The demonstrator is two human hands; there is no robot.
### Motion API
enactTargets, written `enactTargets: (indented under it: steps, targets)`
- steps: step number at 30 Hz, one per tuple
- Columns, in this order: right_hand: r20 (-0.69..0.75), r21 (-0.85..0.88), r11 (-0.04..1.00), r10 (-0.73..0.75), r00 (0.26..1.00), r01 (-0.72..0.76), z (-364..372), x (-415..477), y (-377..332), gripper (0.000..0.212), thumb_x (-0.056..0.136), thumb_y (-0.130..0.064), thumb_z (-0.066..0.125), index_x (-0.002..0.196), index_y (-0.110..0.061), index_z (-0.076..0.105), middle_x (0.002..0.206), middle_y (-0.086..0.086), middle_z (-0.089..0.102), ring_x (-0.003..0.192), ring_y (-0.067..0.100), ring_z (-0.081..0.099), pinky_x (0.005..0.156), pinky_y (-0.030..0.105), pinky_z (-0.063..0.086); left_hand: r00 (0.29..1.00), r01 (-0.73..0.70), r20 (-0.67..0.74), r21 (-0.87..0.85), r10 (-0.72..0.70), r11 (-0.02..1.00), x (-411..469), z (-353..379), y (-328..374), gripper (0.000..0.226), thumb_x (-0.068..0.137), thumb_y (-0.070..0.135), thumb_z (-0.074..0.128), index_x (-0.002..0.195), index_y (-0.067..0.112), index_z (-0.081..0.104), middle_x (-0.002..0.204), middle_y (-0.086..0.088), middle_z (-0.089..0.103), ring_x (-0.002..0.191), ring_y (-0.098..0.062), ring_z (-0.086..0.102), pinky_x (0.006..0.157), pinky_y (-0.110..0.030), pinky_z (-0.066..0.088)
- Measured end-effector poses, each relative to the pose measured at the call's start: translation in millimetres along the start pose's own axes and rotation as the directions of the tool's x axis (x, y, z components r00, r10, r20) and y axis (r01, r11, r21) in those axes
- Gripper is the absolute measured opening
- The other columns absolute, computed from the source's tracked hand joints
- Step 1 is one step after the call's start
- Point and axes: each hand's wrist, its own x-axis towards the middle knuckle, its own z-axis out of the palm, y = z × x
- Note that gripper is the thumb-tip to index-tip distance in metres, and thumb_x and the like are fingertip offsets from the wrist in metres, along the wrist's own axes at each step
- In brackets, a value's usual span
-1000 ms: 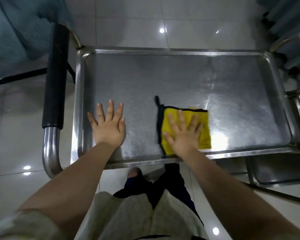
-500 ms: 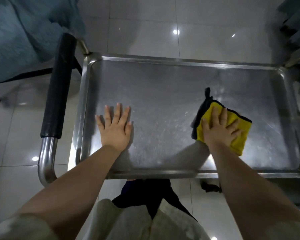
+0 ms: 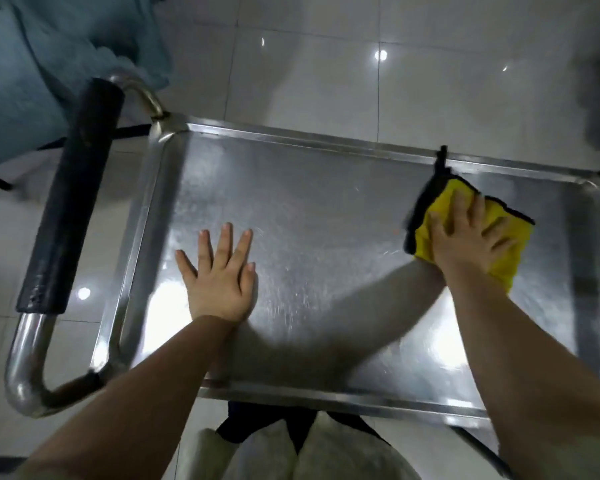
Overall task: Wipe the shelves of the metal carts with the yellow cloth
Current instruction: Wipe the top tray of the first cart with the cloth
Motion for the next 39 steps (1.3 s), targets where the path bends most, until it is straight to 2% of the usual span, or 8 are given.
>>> enactTargets:
  steps: [4,7,12,19,23,27,32,39]
  targets:
    - [0.026,0.107,0.977,0.180,0.983,-0.182,-3.4,1.2,-66.0,0.070,0.092,-0.070,0.017,0.154,-0.044,-0.004,0.165,-0.008,-0.008,0.144,0.053,-0.011,0.110,0.071,-0.009,1.000,0.000,-0.015,0.003,0.000,1.000,8.7,0.0,4.5,0.056,0.101,0.044,0.021,0.156,0.041,0.011,0.164,0.003,0.010,0.152,-0.032,0.001,0.115,-0.065,-0.005]
    - [0.043,-0.002,0.981,-0.195,0.980,0.195,25.1,-33.3,-165.1,0.069,0.093,-0.069,0.016,0.153,-0.044,-0.008,0.163,-0.009,-0.014,0.143,0.052,-0.016,0.108,0.072,-0.011,1.000,-0.004,-0.019,0.017,0.004,1.000,9.7,0.9,3.0,0.057,0.101,0.044,0.022,0.156,0.041,0.010,0.164,0.004,0.009,0.152,-0.031,0.000,0.115,-0.065,-0.004]
    - [0.201,-0.160,0.671,-0.696,0.689,0.724,32.9,-61.3,-229.9,0.070,0.089,-0.077,0.016,0.151,-0.050,-0.004,0.164,-0.014,-0.010,0.146,0.042,-0.018,0.113,0.064,-0.011,1.000,0.005,-0.026,-0.006,-0.005,1.000,5.8,1.9,1.6,0.057,0.100,0.044,0.024,0.156,0.041,0.013,0.164,0.005,0.010,0.152,-0.030,0.001,0.115,-0.066,-0.001]
    - [0.031,-0.128,0.956,-0.263,0.964,0.264,-10.8,37.7,-46.5,0.073,0.089,-0.078,0.019,0.152,-0.049,-0.005,0.164,-0.012,-0.007,0.148,0.043,-0.004,0.117,0.061,-0.003,1.000,0.015,-0.018,-0.011,-0.015,1.000,4.2,0.5,12.3,0.055,0.101,0.046,0.018,0.156,0.041,0.013,0.164,0.004,0.010,0.152,-0.029,-0.001,0.116,-0.064,-0.002]
    - [0.014,0.005,0.998,0.055,0.998,-0.055,-14.6,27.4,-46.2,0.073,0.092,-0.073,0.016,0.155,-0.042,-0.004,0.165,-0.007,-0.007,0.146,0.048,-0.007,0.114,0.066,-0.007,0.999,0.036,-0.026,-0.035,-0.037,0.999,-11.8,5.1,19.4,0.055,0.101,0.046,0.020,0.156,0.042,0.012,0.164,0.004,0.008,0.152,-0.029,-0.002,0.117,-0.063,-0.002]
    - [0.066,-0.097,0.946,-0.305,0.950,0.310,27.8,-40.4,-153.3,0.071,0.093,-0.071,0.016,0.154,-0.042,-0.008,0.163,-0.006,-0.015,0.145,0.050,-0.013,0.111,0.070,-0.009,0.997,0.073,-0.017,-0.015,-0.073,0.997,-28.1,7.8,12.5,0.056,0.101,0.046,0.019,0.156,0.042,0.011,0.165,0.004,0.008,0.152,-0.029,-0.002,0.117,-0.063,-0.004]
    - [0.203,-0.172,0.653,-0.709,0.676,0.737,53.1,-119.1,-200.9,0.071,0.089,-0.077,0.011,0.151,-0.049,-0.008,0.163,-0.013,-0.015,0.146,0.042,-0.021,0.113,0.063,-0.012,0.997,0.083,0.005,-0.018,-0.083,0.996,-47.4,9.3,-4.6,0.055,0.101,0.046,0.020,0.156,0.042,0.013,0.165,0.005,0.011,0.152,-0.029,0.001,0.116,-0.063,-0.004]
    - [0.034,-0.083,0.973,-0.211,0.977,0.214,17.2,-49.8,-1.1,0.071,0.089,-0.077,0.016,0.151,-0.050,-0.009,0.165,-0.010,-0.007,0.149,0.043,-0.005,0.117,0.061,-0.003,0.997,0.073,0.027,-0.051,-0.072,0.996,-50.4,7.9,-3.4,0.055,0.101,0.047,0.013,0.155,0.045,0.004,0.165,0.008,0.001,0.152,-0.027,-0.007,0.115,-0.060,-0.013]
